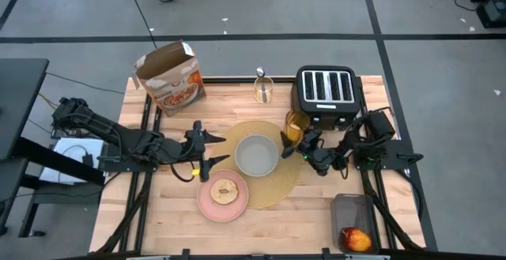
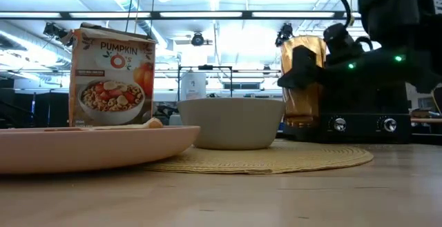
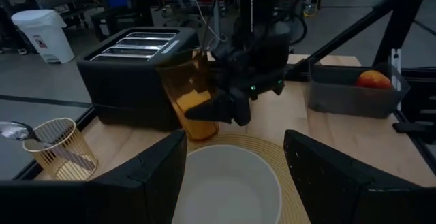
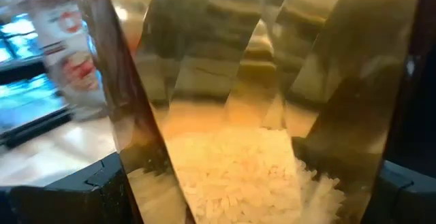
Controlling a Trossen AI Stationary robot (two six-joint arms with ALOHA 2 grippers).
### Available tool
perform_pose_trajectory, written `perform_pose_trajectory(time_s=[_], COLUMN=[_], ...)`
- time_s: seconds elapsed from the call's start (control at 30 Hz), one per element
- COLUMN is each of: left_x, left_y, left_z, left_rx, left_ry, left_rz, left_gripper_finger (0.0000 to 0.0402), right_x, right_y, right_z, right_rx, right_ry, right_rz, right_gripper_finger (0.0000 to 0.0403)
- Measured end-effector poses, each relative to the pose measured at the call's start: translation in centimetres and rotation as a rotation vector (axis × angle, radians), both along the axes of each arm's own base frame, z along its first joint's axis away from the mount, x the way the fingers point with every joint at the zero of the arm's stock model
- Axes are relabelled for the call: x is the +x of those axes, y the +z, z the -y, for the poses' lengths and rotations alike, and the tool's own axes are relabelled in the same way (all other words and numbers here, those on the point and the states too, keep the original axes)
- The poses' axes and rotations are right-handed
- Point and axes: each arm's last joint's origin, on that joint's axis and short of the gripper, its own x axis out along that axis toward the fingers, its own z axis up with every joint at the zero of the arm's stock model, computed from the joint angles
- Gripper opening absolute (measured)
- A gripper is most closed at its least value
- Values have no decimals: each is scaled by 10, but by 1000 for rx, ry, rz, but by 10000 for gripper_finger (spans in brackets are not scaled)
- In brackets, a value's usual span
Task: Arrange a breakfast setting
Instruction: Put the orange cup on the top right of the gray bowl
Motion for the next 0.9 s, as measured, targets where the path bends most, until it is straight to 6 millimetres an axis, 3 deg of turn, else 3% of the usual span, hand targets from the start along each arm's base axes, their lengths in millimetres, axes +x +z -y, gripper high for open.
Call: perform_pose_trajectory(time_s=[0.3,0.47,0.9], left_x=[-1,-2,-2], left_y=[0,0,0], left_z=[5,9,9], left_rx=[-42,-48,-61], left_ry=[-13,-30,-26], left_rz=[15,15,17], left_gripper_finger=[252,252,252], right_x=[8,14,18], right_y=[-21,-20,-20], right_z=[27,39,45], right_rx=[-17,-35,-47], right_ry=[139,166,197], right_rz=[-112,-125,-147], right_gripper_finger=[360,360,365])
